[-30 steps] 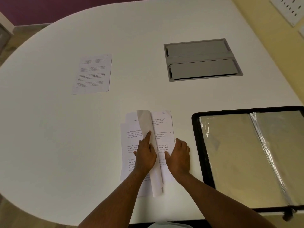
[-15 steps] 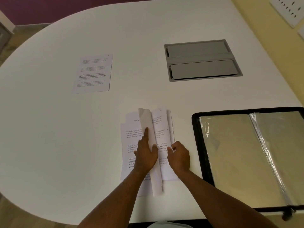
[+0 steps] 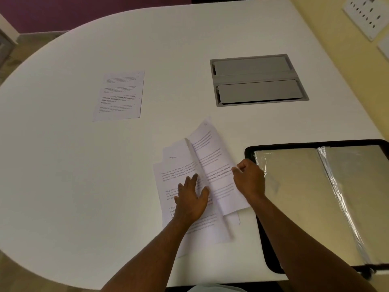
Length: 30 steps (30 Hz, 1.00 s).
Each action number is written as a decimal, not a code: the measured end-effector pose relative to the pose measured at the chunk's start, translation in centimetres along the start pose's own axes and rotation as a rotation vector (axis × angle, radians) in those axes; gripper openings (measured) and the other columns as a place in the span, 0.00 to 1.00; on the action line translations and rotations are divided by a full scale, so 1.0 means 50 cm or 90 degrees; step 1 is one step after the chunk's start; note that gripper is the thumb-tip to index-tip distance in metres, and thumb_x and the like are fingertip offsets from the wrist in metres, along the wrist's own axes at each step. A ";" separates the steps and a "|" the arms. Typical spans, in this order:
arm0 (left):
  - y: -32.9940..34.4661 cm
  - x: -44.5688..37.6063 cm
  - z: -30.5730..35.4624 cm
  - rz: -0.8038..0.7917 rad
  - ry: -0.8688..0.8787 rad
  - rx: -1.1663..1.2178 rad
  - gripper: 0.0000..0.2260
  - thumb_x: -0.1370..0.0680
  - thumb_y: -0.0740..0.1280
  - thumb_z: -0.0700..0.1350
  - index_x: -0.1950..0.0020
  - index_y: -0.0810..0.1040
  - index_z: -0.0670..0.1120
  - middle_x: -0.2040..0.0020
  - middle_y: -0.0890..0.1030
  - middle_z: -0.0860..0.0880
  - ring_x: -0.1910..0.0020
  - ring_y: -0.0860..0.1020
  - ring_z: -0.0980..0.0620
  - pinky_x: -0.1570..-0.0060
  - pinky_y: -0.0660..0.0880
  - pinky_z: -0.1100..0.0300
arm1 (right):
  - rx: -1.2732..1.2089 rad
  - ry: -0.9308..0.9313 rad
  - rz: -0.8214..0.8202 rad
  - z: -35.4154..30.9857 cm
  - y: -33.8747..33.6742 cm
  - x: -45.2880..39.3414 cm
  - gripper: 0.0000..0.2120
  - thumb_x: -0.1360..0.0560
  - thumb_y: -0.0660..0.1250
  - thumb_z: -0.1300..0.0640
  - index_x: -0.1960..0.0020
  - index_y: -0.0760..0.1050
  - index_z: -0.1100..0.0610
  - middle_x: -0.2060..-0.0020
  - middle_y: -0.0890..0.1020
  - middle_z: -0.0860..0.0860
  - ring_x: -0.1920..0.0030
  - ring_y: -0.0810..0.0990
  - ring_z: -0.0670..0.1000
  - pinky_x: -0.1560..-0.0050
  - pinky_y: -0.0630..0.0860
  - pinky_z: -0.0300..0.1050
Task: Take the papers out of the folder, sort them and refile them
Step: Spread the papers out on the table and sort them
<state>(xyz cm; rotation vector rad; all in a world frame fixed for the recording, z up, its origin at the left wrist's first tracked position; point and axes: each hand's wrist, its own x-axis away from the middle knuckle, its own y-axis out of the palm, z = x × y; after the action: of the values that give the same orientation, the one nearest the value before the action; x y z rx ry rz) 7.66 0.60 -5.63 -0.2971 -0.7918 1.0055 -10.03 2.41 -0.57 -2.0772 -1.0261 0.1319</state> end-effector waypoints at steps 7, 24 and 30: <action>0.009 -0.004 0.019 -0.042 -0.015 -0.165 0.45 0.33 0.40 0.78 0.28 0.67 0.54 0.21 0.54 0.48 0.23 0.48 0.39 0.30 0.51 0.30 | -0.004 -0.100 0.135 -0.051 -0.142 -0.053 0.07 0.24 0.70 0.57 0.58 0.77 0.59 0.64 0.79 0.51 0.65 0.76 0.50 0.71 0.64 0.34; -0.251 -0.158 0.160 0.035 -0.102 0.721 0.19 0.18 0.54 0.60 0.37 0.73 0.49 0.47 0.83 0.43 0.53 0.82 0.42 0.57 0.76 0.53 | -0.492 0.065 0.017 -0.212 -0.133 -0.186 0.06 0.24 0.70 0.59 0.50 0.76 0.60 0.60 0.82 0.50 0.62 0.81 0.46 0.68 0.78 0.36; -0.348 -0.265 0.148 0.090 -0.049 0.631 0.18 0.20 0.65 0.43 0.31 0.71 0.50 0.42 0.81 0.47 0.43 0.79 0.47 0.52 0.78 0.54 | -0.463 0.061 -0.060 -0.280 -0.039 -0.280 0.05 0.24 0.70 0.60 0.50 0.76 0.59 0.57 0.83 0.52 0.59 0.82 0.49 0.59 0.81 0.43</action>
<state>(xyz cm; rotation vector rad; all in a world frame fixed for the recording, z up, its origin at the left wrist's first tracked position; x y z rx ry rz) 9.65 -20.63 3.24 0.5487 -0.2669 1.4247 -14.84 -15.39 6.89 -2.6296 -1.2278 -0.4503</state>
